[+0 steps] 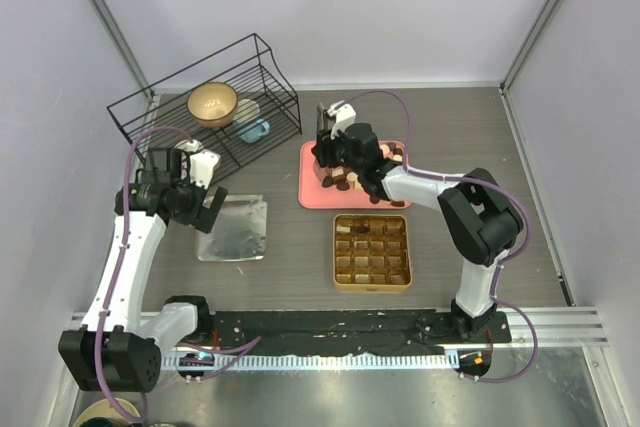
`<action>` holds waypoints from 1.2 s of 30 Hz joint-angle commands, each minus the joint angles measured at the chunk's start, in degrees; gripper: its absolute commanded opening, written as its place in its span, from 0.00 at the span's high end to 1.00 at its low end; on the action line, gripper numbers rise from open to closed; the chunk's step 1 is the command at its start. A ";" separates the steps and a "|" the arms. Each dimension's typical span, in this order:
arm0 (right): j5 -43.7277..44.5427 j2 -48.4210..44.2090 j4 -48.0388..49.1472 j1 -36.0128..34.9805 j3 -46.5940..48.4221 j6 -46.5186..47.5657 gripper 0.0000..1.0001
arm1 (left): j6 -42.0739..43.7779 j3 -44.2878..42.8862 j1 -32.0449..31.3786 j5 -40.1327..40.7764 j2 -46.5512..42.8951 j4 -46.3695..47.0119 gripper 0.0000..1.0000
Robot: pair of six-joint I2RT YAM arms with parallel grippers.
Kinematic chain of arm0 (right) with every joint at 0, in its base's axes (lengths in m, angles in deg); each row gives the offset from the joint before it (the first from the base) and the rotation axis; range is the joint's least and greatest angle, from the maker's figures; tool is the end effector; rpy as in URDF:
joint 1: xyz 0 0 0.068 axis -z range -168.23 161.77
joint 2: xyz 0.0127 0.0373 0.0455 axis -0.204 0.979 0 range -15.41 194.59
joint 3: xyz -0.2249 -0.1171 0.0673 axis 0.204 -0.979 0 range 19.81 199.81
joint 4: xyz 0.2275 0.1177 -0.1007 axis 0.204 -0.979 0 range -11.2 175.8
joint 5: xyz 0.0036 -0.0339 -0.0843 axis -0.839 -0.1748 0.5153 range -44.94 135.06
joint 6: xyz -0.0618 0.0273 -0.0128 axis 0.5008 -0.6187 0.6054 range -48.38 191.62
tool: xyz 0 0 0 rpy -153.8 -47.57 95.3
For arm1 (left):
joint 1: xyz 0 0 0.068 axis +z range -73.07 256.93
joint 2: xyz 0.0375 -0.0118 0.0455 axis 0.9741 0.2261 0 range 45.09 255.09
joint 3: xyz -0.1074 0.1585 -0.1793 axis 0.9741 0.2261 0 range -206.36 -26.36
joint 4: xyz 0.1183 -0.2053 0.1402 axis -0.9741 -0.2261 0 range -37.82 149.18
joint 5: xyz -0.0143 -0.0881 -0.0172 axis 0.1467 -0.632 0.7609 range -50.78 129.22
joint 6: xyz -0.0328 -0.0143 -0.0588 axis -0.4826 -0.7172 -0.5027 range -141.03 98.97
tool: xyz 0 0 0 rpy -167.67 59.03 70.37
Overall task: Pack the chocolate
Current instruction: Pick up the fake chocolate from the plate.
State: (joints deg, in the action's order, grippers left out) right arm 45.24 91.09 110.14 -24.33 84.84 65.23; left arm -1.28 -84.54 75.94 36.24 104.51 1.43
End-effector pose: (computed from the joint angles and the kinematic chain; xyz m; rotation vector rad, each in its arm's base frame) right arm 0.3638 0.2651 0.1912 -0.4851 1.8382 0.5058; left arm 0.2188 -0.0066 0.2747 0.4862 2.5532 0.0509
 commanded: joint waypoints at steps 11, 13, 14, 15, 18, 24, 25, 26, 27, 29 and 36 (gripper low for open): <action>3.33 -7.62 1.42 0.24 -6.94 -0.99 0.51 | 0.64 -3.44 0.20 -0.09 -2.11 -1.39 0.01; 3.24 -8.15 1.24 0.24 -7.47 -1.16 0.51 | 0.64 -3.53 0.20 -0.18 -2.20 -1.66 0.00; 3.15 -8.24 1.06 0.24 -7.64 -1.17 0.51 | 0.56 -3.53 0.20 -0.18 -2.29 -1.66 0.00; 3.07 -8.50 1.15 0.24 -7.90 -1.34 0.51 | 0.64 -3.61 0.20 -0.18 -2.29 -1.83 0.00; 2.72 -8.85 0.54 0.24 -8.26 -1.52 0.51 | 0.64 -3.61 0.20 -0.27 -2.46 -1.74 0.00; 2.45 -9.90 -0.52 -0.29 -9.22 -1.87 0.52 | 0.73 -3.27 0.20 -0.62 -2.73 -1.92 0.00; 2.45 -10.08 -0.61 -0.55 -9.40 -1.96 0.52 | 0.73 -3.26 0.20 -0.62 -2.82 -1.92 0.00; 2.36 -10.08 -0.69 -0.64 -9.57 -1.87 0.53 | 0.73 -3.18 0.20 -0.71 -2.99 -2.01 0.00; 2.10 -10.17 -1.13 -0.82 -9.58 -1.87 0.54 | 0.82 -3.18 0.20 -0.62 -2.91 -1.92 0.00; 2.01 -10.08 -1.22 -0.99 -9.66 -1.78 0.60 | 0.82 -3.00 0.20 -0.71 -3.08 -2.01 0.00; 1.92 -10.96 -1.75 -1.87 -7.21 -0.64 0.75 | 0.82 -2.74 0.20 -0.71 -3.34 -1.92 0.00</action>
State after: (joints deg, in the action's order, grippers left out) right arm 47.26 83.20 109.92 -25.53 75.84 63.70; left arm -1.08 -85.54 75.94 36.17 102.55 -0.69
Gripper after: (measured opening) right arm 0.287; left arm 0.996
